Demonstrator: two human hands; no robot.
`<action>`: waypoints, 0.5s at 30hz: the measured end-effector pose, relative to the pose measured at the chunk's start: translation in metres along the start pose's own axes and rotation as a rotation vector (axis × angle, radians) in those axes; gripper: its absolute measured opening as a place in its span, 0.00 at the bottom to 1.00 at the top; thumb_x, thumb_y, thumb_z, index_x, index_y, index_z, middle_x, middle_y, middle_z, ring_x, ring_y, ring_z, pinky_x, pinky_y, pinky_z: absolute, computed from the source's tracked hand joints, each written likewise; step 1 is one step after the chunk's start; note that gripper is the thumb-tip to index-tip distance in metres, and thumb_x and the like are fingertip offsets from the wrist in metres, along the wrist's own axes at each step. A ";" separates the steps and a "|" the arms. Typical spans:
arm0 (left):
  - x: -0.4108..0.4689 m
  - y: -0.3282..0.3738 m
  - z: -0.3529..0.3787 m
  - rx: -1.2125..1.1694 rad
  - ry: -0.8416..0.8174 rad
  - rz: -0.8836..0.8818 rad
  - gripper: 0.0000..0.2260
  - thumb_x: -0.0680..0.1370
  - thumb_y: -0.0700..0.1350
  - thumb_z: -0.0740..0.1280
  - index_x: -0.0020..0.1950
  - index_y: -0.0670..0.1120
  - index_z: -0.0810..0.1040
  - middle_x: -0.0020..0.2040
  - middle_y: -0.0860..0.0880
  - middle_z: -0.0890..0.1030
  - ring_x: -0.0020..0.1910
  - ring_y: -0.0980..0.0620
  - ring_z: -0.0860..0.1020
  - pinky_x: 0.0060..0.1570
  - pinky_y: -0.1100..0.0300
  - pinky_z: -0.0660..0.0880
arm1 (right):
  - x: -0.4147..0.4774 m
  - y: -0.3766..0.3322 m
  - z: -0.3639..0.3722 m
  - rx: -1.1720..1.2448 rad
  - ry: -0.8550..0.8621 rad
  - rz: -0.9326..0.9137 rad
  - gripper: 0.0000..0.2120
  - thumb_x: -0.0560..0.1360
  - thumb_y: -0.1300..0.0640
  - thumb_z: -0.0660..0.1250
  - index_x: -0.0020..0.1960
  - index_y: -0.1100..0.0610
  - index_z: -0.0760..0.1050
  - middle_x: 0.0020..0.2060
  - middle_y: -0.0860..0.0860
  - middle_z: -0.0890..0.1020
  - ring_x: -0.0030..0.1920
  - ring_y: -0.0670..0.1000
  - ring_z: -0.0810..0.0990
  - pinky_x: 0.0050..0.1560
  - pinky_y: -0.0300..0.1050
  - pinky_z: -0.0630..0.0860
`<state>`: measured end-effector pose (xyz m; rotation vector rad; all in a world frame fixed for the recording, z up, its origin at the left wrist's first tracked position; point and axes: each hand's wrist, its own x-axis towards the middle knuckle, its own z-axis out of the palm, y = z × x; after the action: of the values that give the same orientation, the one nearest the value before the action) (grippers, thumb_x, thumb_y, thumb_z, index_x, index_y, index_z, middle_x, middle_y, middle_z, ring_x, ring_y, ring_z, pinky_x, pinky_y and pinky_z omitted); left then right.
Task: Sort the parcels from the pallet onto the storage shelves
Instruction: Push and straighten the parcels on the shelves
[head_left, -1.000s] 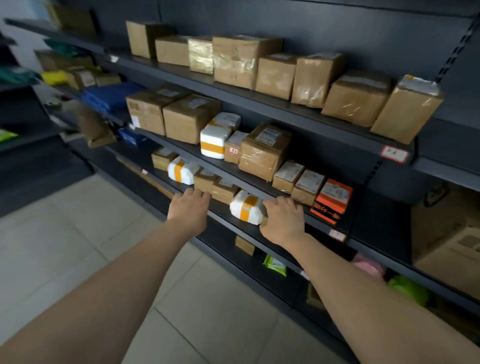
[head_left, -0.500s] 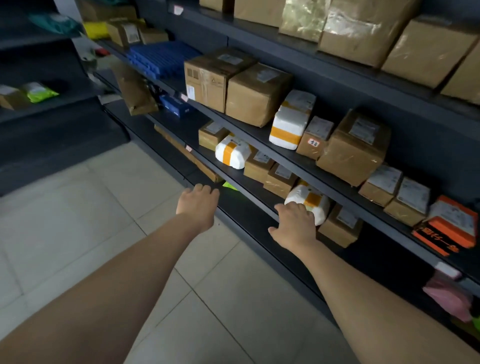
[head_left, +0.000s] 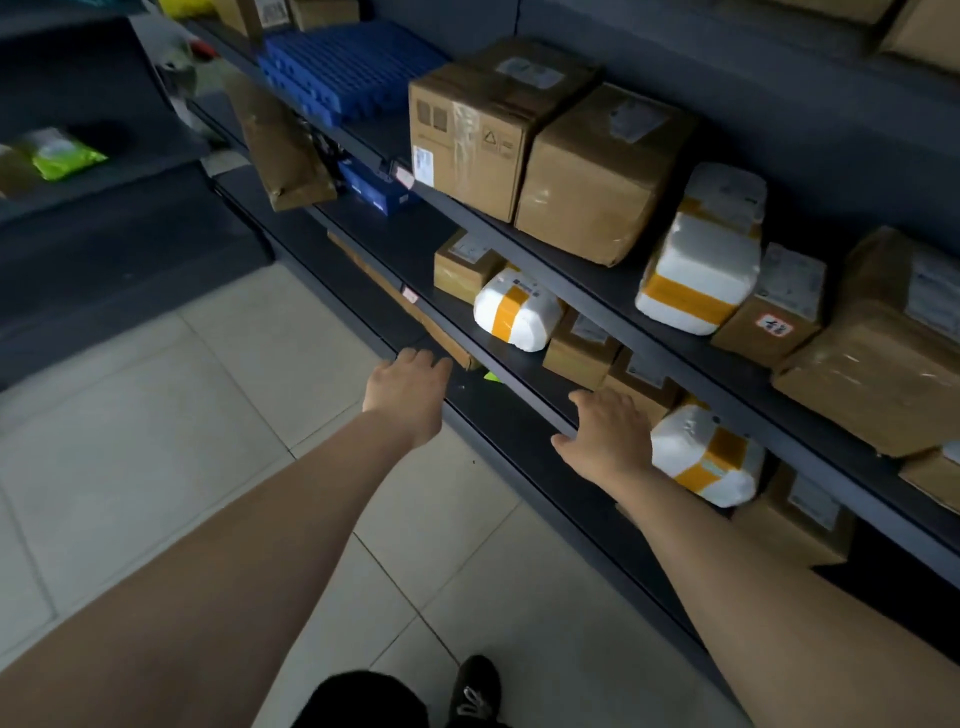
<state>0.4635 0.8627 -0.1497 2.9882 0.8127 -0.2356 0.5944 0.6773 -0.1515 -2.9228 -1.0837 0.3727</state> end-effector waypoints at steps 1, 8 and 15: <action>0.012 -0.008 0.003 -0.013 -0.001 0.000 0.24 0.76 0.43 0.67 0.71 0.47 0.67 0.63 0.46 0.73 0.63 0.45 0.69 0.59 0.52 0.69 | 0.013 -0.006 0.004 0.001 -0.007 0.004 0.30 0.76 0.44 0.67 0.73 0.53 0.65 0.68 0.54 0.72 0.69 0.56 0.68 0.66 0.51 0.67; 0.105 -0.066 0.024 -0.010 -0.058 0.063 0.26 0.76 0.45 0.68 0.72 0.47 0.66 0.67 0.46 0.71 0.68 0.45 0.67 0.64 0.51 0.67 | 0.096 -0.046 0.031 0.053 -0.080 0.119 0.29 0.75 0.45 0.68 0.72 0.54 0.67 0.66 0.54 0.73 0.68 0.57 0.69 0.64 0.52 0.69; 0.202 -0.113 0.061 0.008 -0.057 0.175 0.20 0.76 0.45 0.67 0.68 0.46 0.70 0.63 0.45 0.73 0.65 0.44 0.69 0.61 0.50 0.69 | 0.175 -0.076 0.073 0.143 -0.068 0.222 0.31 0.75 0.44 0.68 0.73 0.55 0.66 0.68 0.55 0.73 0.69 0.57 0.68 0.66 0.54 0.69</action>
<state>0.5701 1.0573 -0.2407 3.0205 0.5422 -0.3156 0.6571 0.8419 -0.2550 -2.9258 -0.7049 0.5323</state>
